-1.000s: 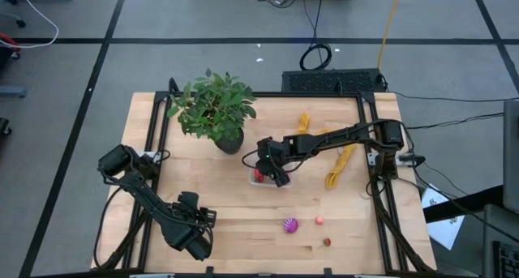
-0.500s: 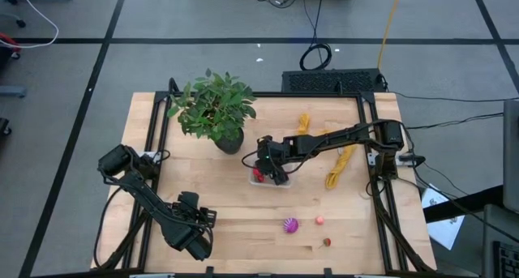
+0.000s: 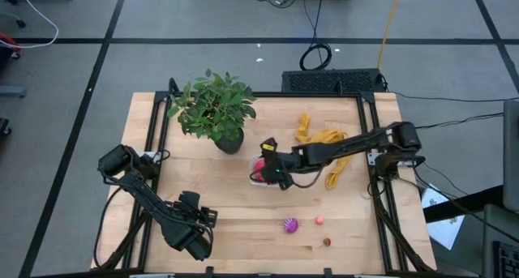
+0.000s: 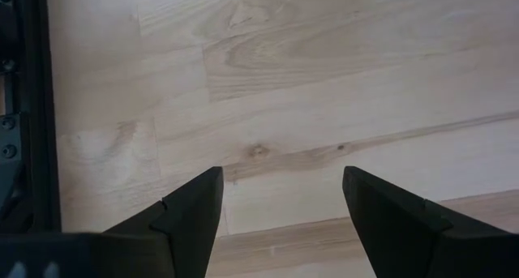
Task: Pick and placing Produce into tupperware
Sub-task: Put the peach into the bin
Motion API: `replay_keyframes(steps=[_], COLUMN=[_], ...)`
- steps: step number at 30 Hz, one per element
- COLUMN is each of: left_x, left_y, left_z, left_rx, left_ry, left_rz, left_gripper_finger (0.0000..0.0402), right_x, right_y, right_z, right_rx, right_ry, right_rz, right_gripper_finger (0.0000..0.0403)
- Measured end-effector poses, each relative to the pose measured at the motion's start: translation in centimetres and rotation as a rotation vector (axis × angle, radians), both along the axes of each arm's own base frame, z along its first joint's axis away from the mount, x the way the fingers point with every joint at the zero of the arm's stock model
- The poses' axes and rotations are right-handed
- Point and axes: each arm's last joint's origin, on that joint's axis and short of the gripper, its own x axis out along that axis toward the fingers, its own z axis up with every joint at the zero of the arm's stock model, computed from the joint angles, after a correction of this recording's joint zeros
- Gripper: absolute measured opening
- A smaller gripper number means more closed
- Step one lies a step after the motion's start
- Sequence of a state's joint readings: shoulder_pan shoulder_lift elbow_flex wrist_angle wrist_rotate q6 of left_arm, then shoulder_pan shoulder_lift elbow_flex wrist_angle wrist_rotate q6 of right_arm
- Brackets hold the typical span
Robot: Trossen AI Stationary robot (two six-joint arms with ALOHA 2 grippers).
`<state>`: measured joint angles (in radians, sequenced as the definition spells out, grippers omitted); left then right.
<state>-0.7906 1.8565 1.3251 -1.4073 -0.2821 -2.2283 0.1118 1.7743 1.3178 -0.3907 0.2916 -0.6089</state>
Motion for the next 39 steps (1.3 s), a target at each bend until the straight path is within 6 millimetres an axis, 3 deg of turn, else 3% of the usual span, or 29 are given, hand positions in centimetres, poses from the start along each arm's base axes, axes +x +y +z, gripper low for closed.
replay_keyframes(steps=[4,9,14,19,23,32,39], left_x=[0.0,0.0,0.0,0.1,0.1,0.1,0.1], left_y=[0.0,0.0,0.0,-0.1,-0.1,-0.1,-0.1], left_z=[0.0,0.0,0.0,0.0,-0.1,0.0,-0.1], left_rx=[-0.002,-0.006,-0.007,-0.012,-0.014,-0.009,-0.01], left_ry=[0.009,0.014,0.021,0.015,0.012,0.018,0.018], left_rz=[-0.02,-0.036,-0.05,-0.048,-0.049,-0.074,-0.074], left_gripper_finger=[0.0257,0.0257,0.0257,0.0257,0.0257,0.0257,0.0257], right_x=[-2.3,-6.7,-9.9,-11.5,-12.0,-13.9,-15.3], right_y=[1.6,3.4,4.2,4.3,4.4,5.3,5.6], right_z=[2.8,5.8,7.5,7.8,5.8,-2.0,-4.9], right_rx=[0.003,0.198,0.497,0.575,0.637,0.809,0.955], right_ry=[-0.024,0.02,0.103,0.178,0.262,0.423,0.537], right_rz=[-0.063,-0.216,-0.402,-0.52,-0.602,-0.67,-0.769], right_gripper_finger=[0.0283,0.0283,0.0283,0.0283,0.0283,0.0283,0.0283])
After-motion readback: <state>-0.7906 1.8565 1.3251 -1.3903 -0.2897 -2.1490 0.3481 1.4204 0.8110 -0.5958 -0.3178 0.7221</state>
